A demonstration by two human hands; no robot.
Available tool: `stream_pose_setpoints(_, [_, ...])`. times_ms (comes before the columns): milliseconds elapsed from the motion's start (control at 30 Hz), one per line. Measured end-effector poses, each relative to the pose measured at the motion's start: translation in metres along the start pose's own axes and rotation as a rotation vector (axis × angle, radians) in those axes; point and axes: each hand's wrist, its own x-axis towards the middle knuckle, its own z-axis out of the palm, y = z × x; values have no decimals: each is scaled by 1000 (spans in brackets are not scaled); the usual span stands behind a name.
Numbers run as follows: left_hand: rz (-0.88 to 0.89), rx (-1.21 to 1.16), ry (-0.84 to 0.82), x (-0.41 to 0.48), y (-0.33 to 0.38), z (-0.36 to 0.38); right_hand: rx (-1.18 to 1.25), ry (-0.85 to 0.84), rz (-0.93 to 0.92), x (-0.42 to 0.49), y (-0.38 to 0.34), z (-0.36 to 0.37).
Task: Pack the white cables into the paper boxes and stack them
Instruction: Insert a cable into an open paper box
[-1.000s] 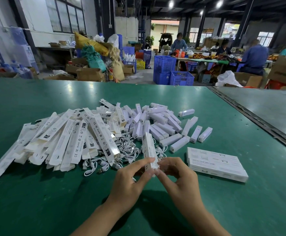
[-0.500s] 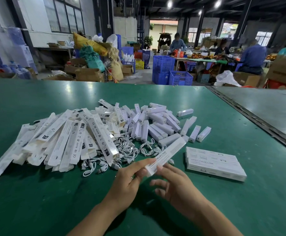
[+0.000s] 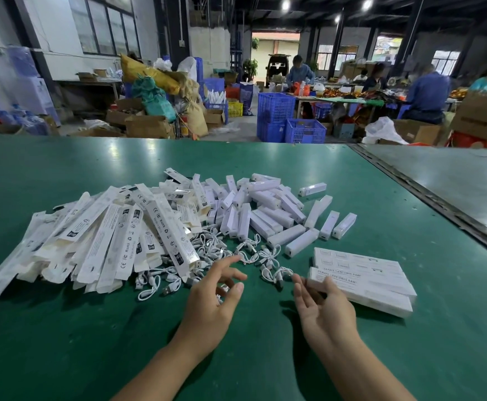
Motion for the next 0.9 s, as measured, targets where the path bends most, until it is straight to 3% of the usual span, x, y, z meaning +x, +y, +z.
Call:
stream_pose_setpoints(500, [-44, -25, -34, -1, 2, -1, -36, 19, 165, 7, -19, -2])
stream_pose_setpoints(667, [-48, -30, -25, 0, 4, -2, -204, 18, 240, 6, -19, -4])
stream_pose_setpoints(733, [-49, -31, -13, 0, 5, -2, -283, 25, 182, 3, -16, -4])
stream_pose_setpoints(900, [-70, -27, 120, 3, 7, -7, -496, 51, -164, 7, -14, -6])
